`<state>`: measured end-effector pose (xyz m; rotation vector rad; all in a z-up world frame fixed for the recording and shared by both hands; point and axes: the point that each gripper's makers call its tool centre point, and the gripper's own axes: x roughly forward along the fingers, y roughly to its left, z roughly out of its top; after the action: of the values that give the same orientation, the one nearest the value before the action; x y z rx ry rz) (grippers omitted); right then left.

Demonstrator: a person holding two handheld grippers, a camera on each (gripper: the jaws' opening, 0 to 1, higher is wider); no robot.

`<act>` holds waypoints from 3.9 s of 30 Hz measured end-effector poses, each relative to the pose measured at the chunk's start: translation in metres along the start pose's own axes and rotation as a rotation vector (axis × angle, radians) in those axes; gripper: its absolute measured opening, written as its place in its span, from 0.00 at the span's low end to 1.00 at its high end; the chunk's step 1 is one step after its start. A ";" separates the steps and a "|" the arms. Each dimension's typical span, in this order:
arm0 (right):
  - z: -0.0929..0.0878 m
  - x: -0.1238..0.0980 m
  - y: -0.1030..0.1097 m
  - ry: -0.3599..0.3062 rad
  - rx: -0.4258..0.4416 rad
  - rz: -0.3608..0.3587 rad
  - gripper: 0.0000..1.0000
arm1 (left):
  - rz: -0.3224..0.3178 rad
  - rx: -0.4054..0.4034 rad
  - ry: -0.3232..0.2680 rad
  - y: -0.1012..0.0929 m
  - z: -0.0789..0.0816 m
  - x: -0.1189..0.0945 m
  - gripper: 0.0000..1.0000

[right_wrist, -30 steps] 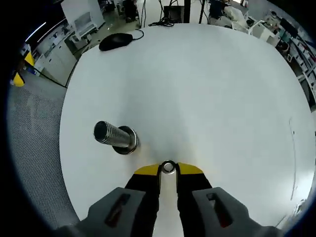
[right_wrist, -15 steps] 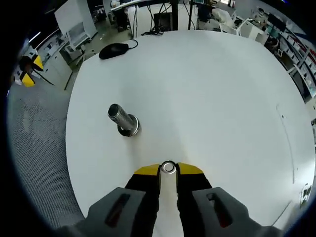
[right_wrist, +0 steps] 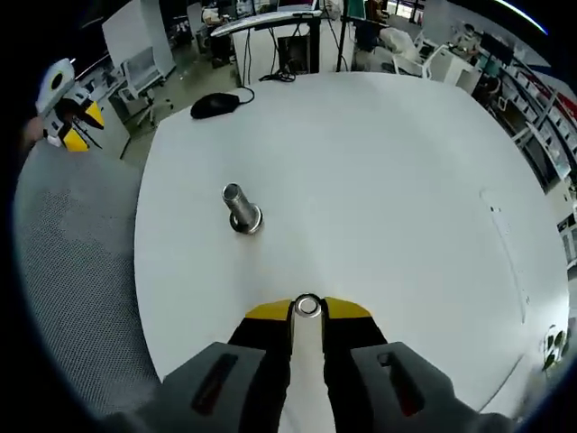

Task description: Place the washer onto the threaded stud by aligning its center hole with the stud, sliding it down to the base, and recovering from edge contact or off-axis alignment until the washer reaches the visible bottom stop.

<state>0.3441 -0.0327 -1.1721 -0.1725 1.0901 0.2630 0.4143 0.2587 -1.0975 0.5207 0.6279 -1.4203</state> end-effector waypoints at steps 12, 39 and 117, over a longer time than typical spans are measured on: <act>-0.019 -0.022 0.024 0.019 -0.025 0.020 0.13 | -0.006 0.001 0.005 -0.004 0.002 0.000 0.17; -0.038 -0.004 0.034 0.078 -0.063 0.042 0.13 | -0.007 -0.003 0.009 -0.005 0.001 -0.001 0.17; -0.024 -0.089 0.049 -0.465 0.385 -0.252 0.28 | -0.046 -0.039 -0.003 -0.009 0.003 -0.001 0.16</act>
<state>0.2699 -0.0032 -1.1043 0.0950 0.6303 -0.1332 0.4055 0.2562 -1.0941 0.4760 0.6671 -1.4488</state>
